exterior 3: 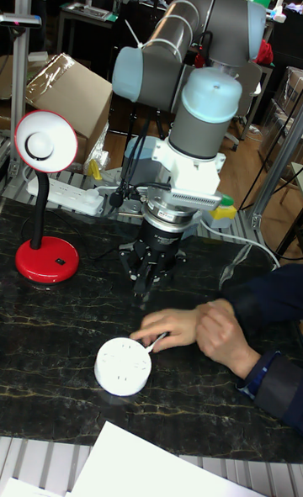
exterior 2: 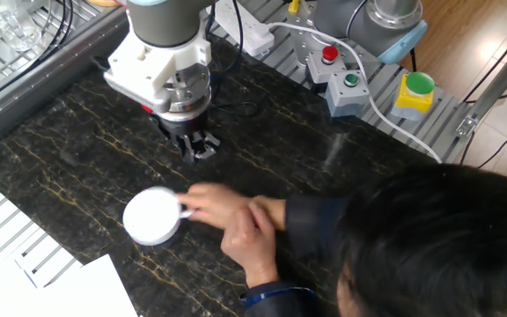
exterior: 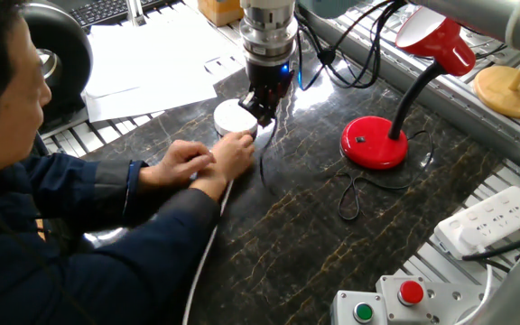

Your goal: Plug in the power cord of the desk lamp, turn on the socket, and light up the desk lamp

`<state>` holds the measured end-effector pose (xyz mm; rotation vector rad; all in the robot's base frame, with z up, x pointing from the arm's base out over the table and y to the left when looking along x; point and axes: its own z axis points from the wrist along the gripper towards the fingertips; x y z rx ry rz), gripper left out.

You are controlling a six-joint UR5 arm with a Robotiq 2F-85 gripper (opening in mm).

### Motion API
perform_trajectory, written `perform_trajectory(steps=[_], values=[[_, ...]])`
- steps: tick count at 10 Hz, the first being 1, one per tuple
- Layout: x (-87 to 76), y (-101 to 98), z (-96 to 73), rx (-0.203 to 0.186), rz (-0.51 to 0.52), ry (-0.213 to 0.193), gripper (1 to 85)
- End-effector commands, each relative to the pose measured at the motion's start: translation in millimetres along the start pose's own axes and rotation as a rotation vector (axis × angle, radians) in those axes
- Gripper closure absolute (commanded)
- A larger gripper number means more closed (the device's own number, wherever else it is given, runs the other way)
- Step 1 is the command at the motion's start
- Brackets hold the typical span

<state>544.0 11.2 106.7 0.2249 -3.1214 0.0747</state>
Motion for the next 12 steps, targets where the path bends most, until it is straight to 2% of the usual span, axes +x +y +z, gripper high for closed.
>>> perform_trajectory(steps=[1,2,3,4,5,6,7,8,9,10,11,12], values=[[4.4,-12.3,-3.9,0.049,-0.009,0.035,84.0],[-7.4,-16.6,-7.5,0.072,-0.038,0.035,84.0],[-27.7,-13.6,-8.8,0.077,-0.053,0.029,84.0],[-39.2,-7.4,-7.6,0.077,-0.054,0.012,84.0],[-45.0,-9.5,-7.8,0.086,-0.058,-0.009,84.0],[-45.3,-7.5,-7.6,0.078,-0.06,-0.011,84.0],[-54.2,-1.5,-7.5,0.056,-0.067,-0.045,84.0],[-57.2,5.7,-7.3,0.029,-0.063,-0.058,84.0],[-62.0,7.8,-7.6,0.021,-0.043,-0.077,84.0],[-64.8,4.6,-7.9,0.032,-0.016,-0.088,84.0],[-74.9,-3.2,-9.4,0.062,-0.003,-0.127,84.0],[-80.5,4.4,-9.8,0.03,0.023,-0.149,84.0]])
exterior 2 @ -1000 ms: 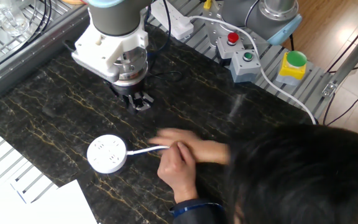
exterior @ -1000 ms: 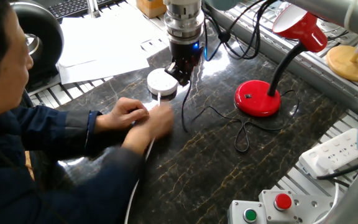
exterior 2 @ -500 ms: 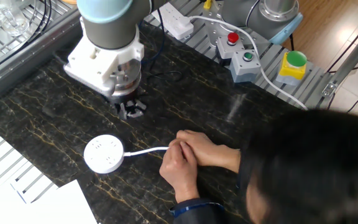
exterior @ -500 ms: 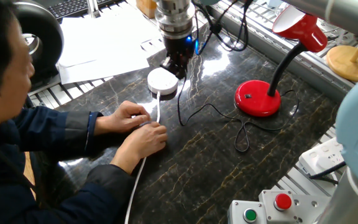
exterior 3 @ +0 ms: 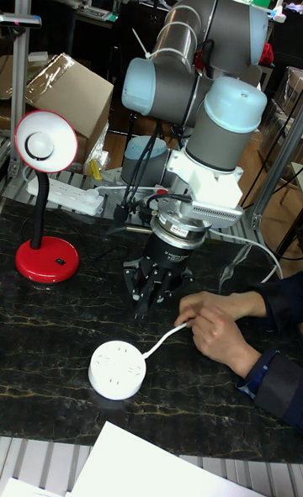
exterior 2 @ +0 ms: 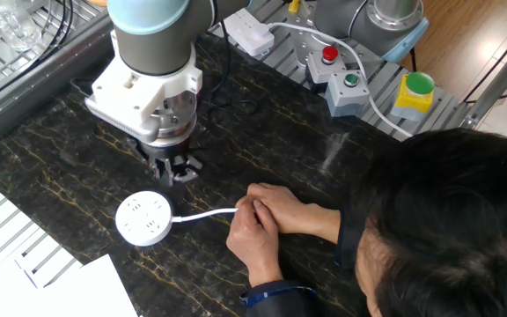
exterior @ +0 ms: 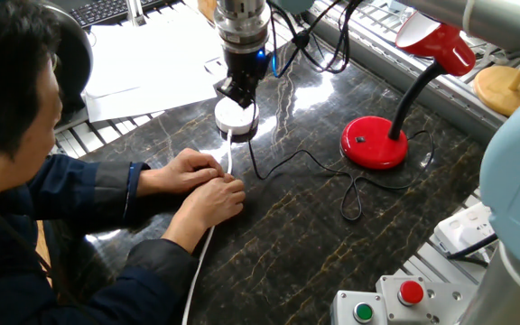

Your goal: Plug in the power cord of the desk lamp, turn on the socket, and light up the desk lamp

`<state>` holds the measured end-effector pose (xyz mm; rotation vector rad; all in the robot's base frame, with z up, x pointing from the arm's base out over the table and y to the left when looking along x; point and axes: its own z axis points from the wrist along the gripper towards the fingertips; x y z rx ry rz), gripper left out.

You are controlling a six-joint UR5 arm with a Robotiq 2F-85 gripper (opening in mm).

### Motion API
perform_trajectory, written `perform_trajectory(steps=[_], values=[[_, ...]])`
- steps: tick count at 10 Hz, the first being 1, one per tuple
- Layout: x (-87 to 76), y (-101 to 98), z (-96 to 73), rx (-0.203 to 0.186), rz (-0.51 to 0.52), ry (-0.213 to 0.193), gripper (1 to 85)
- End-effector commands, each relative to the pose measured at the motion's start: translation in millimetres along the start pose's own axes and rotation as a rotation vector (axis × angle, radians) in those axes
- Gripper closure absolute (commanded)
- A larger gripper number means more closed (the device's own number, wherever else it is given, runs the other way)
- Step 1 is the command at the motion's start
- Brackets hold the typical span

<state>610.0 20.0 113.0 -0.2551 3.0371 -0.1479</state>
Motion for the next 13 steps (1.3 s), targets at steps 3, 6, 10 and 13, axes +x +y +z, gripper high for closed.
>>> perform_trajectory(steps=[3,6,10,13], values=[[-50.1,-18.6,10.0,0.0,0.01,-0.044,84.0],[-82.4,-29.1,36.7,-0.049,0.035,-0.032,84.0],[-83.1,-38.4,66.7,-0.026,0.054,-0.032,84.0],[-77.9,-29.5,71.4,-0.054,0.083,-0.01,84.0]])
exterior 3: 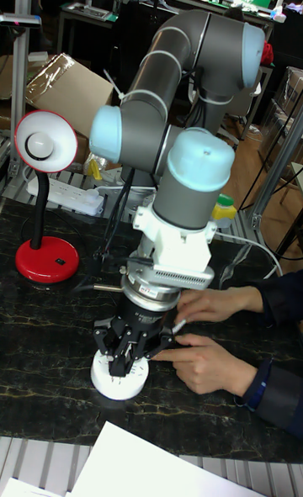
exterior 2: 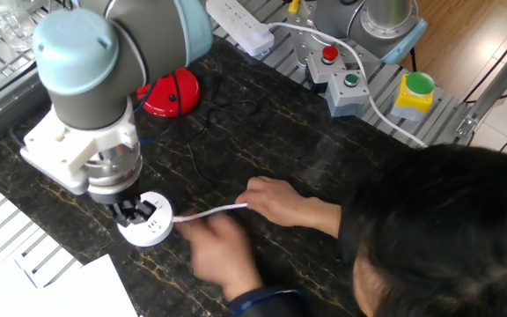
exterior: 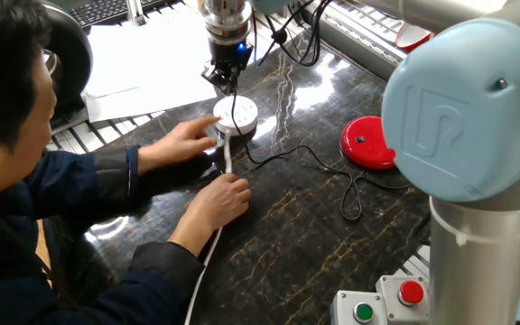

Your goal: Plug in the power cord of the desk lamp, turn on the socket, and light up the desk lamp

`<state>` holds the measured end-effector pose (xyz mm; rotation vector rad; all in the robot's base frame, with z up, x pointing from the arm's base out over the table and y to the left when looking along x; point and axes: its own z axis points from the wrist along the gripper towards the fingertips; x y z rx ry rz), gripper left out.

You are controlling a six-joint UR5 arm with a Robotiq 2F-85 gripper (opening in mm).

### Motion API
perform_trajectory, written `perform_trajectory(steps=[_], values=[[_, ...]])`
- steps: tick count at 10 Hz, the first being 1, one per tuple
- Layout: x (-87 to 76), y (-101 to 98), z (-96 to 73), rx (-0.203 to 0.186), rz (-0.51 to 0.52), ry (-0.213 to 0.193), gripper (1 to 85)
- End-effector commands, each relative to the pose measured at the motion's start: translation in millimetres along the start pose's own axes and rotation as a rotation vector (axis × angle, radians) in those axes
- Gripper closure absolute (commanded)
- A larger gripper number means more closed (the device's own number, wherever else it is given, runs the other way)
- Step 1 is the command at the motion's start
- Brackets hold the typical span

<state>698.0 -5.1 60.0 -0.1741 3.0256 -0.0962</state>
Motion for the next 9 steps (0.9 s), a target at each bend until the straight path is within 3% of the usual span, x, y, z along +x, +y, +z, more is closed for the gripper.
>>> perform_trajectory(steps=[1,3,6,9], values=[[2.3,2.5,8.8,-0.018,0.028,0.009,84.0],[17.0,9.0,-0.6,-0.03,0.044,0.028,84.0],[50.6,22.5,-31.9,-0.051,0.056,0.059,84.0],[51.3,27.1,-19.1,-0.048,0.066,0.03,84.0]])
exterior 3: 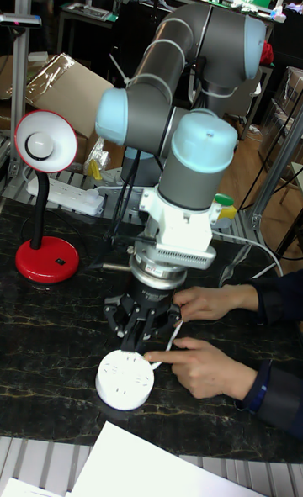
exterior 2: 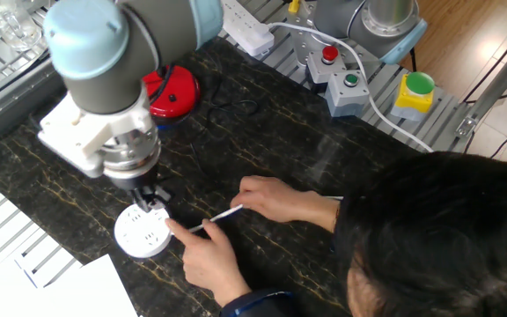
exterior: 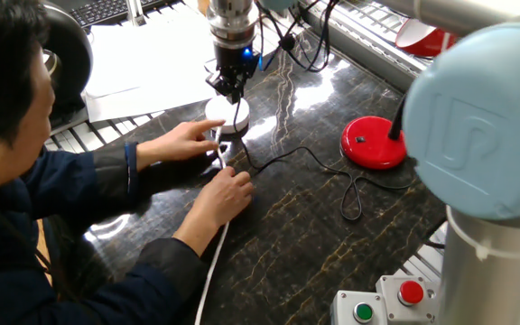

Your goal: Plug in the power cord of the desk lamp, turn on the socket, and light up the desk lamp

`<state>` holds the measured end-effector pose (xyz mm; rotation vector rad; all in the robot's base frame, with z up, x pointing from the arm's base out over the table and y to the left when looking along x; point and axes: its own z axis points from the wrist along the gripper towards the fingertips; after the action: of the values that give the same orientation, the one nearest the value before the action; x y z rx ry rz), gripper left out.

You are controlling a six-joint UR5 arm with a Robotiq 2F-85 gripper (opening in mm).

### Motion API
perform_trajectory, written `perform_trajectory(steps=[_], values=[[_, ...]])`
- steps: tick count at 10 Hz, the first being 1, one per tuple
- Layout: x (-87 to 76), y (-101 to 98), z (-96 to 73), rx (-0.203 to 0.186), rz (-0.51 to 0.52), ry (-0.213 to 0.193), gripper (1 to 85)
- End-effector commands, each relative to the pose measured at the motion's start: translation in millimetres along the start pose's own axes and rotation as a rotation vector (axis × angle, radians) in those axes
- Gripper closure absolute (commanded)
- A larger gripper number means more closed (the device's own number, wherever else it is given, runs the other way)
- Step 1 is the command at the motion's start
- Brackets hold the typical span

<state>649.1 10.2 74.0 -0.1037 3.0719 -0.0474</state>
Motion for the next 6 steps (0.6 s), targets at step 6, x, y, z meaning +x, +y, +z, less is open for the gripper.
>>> perform_trajectory(steps=[6], values=[[5.2,-1.2,19.2,0.01,-0.005,-0.04,84.0]])
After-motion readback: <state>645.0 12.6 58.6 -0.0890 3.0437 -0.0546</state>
